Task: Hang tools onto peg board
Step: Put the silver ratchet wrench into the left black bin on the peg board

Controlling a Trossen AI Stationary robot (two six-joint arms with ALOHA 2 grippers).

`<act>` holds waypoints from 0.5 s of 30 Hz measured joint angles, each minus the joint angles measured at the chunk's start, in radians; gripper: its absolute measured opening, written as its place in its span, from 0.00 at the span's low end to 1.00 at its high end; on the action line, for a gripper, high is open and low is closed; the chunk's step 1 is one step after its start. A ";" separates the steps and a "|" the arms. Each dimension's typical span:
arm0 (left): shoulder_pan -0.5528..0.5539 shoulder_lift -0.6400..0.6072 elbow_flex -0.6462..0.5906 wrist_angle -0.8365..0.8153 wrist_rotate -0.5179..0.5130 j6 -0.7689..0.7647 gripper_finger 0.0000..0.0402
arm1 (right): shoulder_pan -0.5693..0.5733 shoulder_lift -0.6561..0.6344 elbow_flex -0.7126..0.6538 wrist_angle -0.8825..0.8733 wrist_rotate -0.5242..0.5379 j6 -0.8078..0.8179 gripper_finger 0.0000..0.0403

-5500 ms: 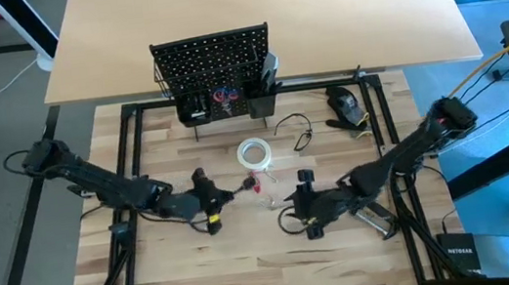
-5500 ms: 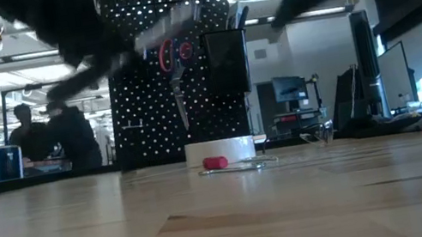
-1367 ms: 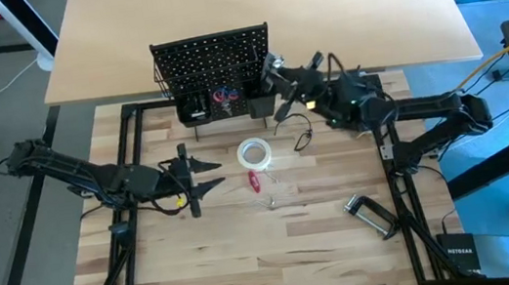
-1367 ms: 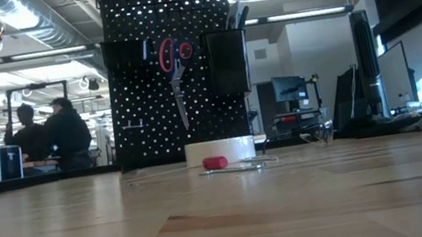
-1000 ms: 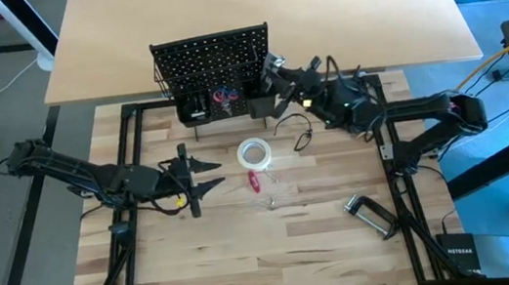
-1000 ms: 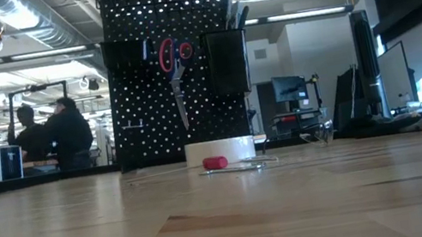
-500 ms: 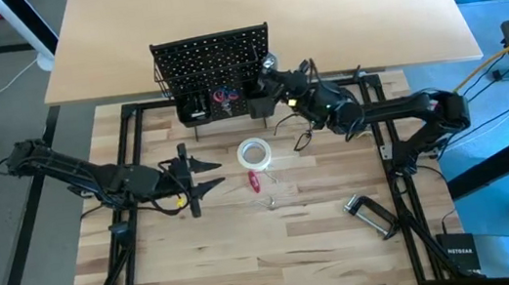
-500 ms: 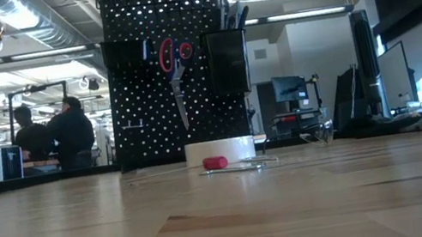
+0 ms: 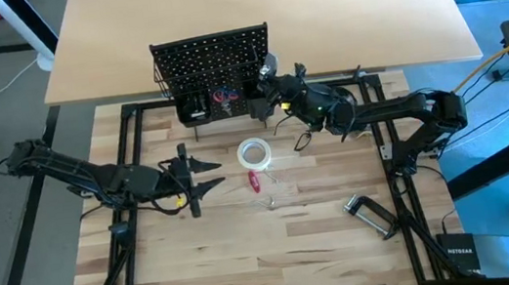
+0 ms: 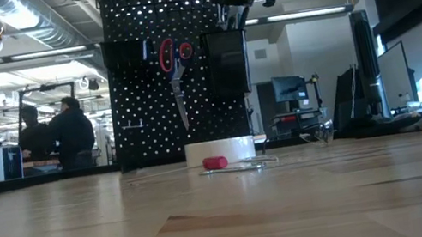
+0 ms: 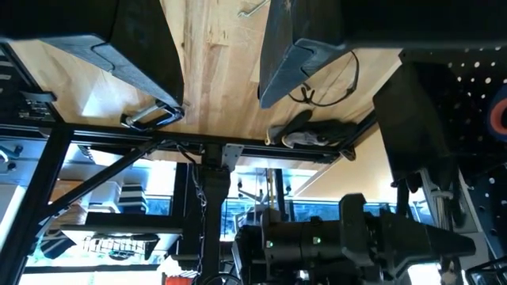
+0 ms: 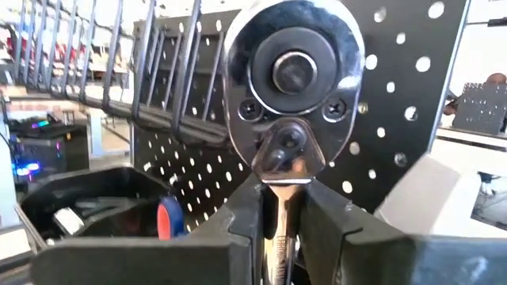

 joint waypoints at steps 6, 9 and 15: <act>0.000 0.000 0.000 0.000 0.000 0.000 0.38 | 0.000 0.003 -0.003 -0.040 0.007 0.044 0.16; 0.000 0.000 0.000 0.000 0.000 0.000 0.38 | 0.000 0.003 -0.003 -0.041 0.007 0.048 0.17; 0.000 0.000 0.000 -0.001 0.000 -0.004 0.38 | 0.001 0.003 -0.003 -0.046 0.008 0.053 0.17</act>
